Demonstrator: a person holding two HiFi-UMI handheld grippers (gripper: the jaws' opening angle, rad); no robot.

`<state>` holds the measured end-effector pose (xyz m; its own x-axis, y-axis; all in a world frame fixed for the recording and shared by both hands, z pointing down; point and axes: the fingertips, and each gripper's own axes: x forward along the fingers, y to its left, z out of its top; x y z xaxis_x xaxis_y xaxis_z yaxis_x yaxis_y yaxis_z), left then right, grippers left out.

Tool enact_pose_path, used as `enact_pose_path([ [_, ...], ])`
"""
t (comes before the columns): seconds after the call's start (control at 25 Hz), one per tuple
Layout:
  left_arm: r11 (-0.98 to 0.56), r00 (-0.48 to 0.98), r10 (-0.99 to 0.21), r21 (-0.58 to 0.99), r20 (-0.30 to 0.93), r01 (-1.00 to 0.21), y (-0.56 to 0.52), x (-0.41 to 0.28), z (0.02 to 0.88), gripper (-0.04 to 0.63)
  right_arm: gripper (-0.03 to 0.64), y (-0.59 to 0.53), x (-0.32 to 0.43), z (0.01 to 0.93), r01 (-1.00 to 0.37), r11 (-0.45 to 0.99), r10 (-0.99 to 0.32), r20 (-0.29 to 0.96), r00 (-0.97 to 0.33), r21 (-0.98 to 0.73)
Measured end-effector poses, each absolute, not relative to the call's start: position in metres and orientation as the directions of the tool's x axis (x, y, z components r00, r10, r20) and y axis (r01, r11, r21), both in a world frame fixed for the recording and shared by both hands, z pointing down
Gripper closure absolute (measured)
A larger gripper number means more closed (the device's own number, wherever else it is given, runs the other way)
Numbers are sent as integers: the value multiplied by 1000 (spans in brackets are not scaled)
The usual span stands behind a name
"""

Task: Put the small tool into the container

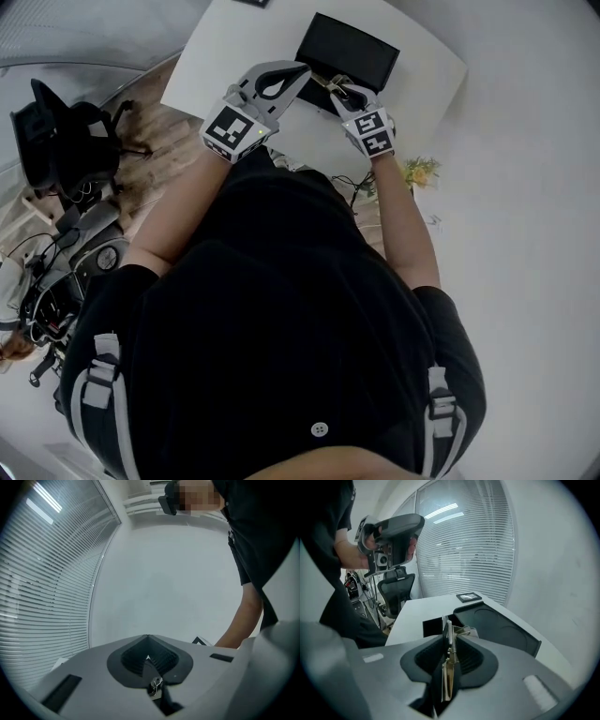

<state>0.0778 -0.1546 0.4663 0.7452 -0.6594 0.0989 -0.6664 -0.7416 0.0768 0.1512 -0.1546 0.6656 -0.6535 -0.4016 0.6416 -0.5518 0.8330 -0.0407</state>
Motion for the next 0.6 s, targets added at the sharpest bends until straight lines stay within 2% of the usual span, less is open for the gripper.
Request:
enact_pose_path([
  [0.6,-707,712,-692,88,119,-702,-148,68,477,588,520,-158,145,735,-514,856,-307,755,-579,-46],
])
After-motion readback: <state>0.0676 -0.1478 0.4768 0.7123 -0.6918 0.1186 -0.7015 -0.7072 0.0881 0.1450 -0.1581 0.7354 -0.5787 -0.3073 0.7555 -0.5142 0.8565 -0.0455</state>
